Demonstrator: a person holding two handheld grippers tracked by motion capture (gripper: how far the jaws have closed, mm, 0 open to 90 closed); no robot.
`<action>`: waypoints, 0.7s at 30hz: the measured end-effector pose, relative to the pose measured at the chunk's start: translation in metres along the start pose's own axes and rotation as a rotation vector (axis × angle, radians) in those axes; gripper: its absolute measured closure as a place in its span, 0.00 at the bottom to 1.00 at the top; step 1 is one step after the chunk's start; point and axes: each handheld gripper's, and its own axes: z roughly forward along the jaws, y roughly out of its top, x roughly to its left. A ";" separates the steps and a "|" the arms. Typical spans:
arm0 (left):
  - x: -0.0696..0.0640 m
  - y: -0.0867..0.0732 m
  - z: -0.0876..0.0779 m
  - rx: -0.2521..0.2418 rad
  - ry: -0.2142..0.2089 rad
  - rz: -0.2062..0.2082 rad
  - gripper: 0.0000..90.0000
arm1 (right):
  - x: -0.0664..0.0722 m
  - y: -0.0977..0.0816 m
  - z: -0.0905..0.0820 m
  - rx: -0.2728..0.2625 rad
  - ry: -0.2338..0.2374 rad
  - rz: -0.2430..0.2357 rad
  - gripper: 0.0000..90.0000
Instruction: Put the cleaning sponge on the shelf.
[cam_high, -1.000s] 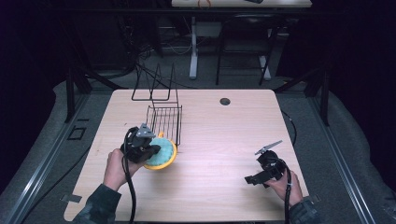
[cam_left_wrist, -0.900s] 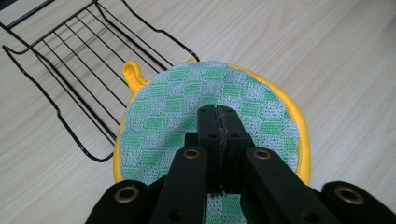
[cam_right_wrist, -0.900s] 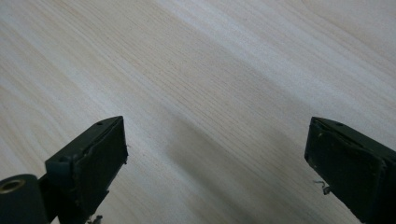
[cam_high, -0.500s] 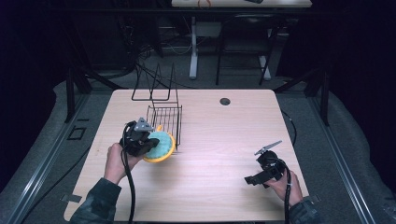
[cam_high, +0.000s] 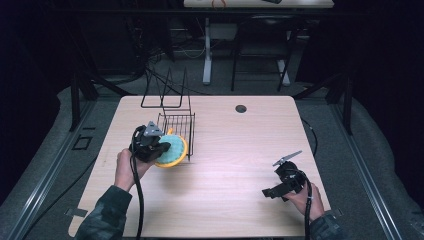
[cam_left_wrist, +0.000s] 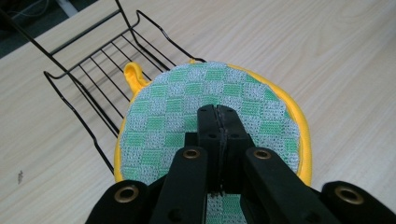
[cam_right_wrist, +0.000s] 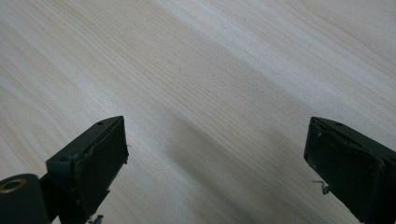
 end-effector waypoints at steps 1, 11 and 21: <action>0.001 0.000 0.001 0.005 -0.003 0.000 1.00 | 0.000 0.000 0.000 0.000 0.000 0.000 0.06; 0.006 0.002 0.012 -0.004 0.015 -0.010 1.00 | 0.000 0.000 0.000 0.000 -0.003 0.001 0.06; 0.009 0.003 0.020 -0.016 0.030 -0.004 1.00 | 0.000 0.000 -0.001 0.000 0.001 0.005 0.06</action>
